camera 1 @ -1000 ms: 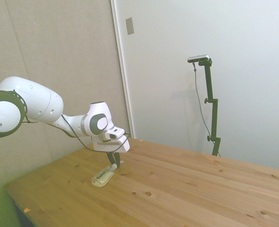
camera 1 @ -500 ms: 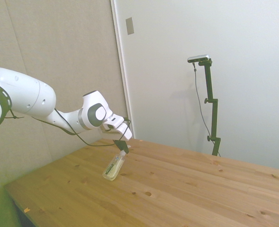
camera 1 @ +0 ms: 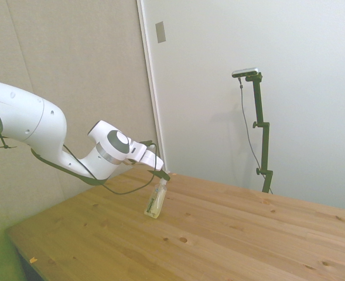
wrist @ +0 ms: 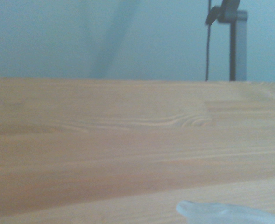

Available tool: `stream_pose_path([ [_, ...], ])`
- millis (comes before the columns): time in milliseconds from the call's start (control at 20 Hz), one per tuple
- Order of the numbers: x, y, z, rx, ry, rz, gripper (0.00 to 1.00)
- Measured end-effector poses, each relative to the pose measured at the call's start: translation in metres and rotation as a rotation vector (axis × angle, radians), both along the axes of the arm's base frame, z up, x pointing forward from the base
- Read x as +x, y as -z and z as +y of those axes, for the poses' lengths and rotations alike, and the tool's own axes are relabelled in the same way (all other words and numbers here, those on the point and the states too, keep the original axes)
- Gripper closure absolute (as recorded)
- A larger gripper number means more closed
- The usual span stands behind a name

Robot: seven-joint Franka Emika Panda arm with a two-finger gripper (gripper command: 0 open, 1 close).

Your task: Stand the sanitizer

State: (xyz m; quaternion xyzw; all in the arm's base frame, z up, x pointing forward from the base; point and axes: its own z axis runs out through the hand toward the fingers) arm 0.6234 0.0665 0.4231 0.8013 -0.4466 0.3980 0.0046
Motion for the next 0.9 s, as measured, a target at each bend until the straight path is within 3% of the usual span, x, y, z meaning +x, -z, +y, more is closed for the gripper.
stream_pose_path([
  [350,0.003,-0.011,-0.015,-0.074,0.070,-0.263,1.00],
  [650,0.004,0.009,-0.014,-0.090,0.077,-0.396,1.00],
  [900,0.013,-0.012,0.008,-0.110,0.055,-0.458,1.00],
])
